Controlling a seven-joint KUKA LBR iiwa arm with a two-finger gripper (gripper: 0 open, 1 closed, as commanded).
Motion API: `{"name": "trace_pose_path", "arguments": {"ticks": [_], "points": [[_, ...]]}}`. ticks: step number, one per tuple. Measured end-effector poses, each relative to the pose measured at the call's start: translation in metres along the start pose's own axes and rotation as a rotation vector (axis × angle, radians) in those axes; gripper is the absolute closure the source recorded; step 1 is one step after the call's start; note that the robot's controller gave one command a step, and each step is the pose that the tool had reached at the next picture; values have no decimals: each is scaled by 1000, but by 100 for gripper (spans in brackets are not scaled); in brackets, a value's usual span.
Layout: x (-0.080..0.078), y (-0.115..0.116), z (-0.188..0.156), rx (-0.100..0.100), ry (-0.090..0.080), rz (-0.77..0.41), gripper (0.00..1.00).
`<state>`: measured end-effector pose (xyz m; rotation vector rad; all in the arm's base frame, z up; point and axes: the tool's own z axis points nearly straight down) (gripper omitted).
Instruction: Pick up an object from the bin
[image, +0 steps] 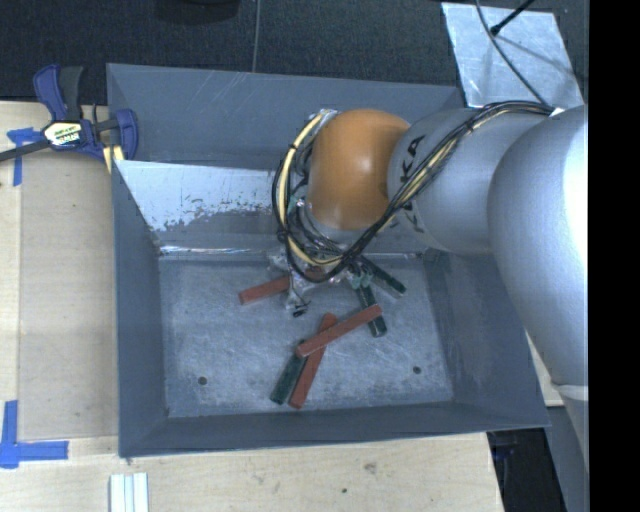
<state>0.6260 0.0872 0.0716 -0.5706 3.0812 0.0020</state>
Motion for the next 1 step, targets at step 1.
{"name": "trace_pose_path", "arguments": {"ticks": [1], "points": [[81, -41, -162, 4, -1, -184, 100]]}}
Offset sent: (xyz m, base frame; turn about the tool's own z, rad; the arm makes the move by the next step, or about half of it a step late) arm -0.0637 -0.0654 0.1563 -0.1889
